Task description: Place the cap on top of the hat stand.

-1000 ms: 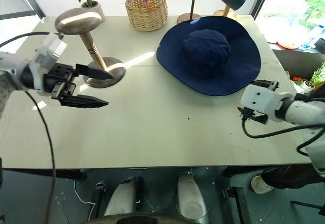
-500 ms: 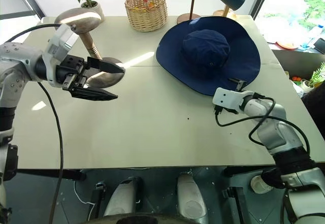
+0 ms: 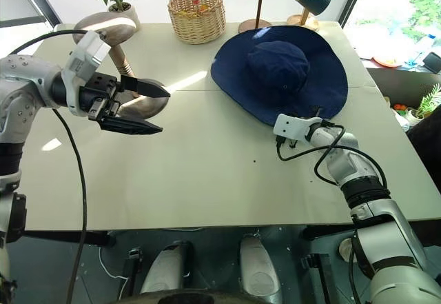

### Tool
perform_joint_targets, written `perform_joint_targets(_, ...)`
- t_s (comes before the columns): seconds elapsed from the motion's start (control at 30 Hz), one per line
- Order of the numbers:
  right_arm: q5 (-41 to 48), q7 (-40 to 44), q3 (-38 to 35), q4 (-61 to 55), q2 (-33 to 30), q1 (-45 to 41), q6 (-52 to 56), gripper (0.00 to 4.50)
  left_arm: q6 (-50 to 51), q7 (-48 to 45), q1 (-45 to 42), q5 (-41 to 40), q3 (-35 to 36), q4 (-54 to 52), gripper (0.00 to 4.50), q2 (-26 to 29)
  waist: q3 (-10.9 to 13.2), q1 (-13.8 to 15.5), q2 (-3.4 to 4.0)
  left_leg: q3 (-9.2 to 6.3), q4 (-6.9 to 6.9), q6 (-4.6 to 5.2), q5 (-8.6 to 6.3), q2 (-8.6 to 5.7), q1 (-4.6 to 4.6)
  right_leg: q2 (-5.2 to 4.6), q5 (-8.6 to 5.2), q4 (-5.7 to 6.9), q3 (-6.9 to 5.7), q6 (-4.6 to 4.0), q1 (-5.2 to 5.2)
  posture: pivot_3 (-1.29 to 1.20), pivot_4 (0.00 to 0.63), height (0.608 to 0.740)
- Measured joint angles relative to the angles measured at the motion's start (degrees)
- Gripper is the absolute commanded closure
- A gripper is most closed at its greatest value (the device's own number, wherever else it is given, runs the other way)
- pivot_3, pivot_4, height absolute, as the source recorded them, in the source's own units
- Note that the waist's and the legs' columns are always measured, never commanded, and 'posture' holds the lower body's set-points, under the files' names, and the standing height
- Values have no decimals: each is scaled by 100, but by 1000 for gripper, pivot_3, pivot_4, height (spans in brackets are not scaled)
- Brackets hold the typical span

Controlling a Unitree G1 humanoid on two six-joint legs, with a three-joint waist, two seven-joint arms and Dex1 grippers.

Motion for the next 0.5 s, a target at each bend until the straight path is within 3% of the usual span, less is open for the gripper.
perform_joint_targets(0.2, 848, 806, -421, -921, 153, 392, 729, 4443, 161, 205, 196, -111, 296, -201, 0, 37, 1, 10, 2, -7, -4, 2, -1, 1, -1, 2, 0, 4, -4, 6, -3, 0, 150, 740)
perform_joint_targets(0.33, 1944, 1530, -930, -2162, 376, 528, 2029, 4443, 346, 448, 327, -280, 664, -380, 0, 141, 8, 12, 12, -8, -2, 2, -1, 1, -5, 2, 1, 8, -4, 7, -7, 0, 150, 740)
perform_joint_targets(0.5, 3141, 1976, -1549, -3374, 407, -341, 3793, 4443, 802, 899, 617, -726, 1492, -725, 0, 410, 15, 26, 23, -11, -4, 2, -1, 2, -6, 2, 0, 12, -7, 7, -11, 0, 150, 740)
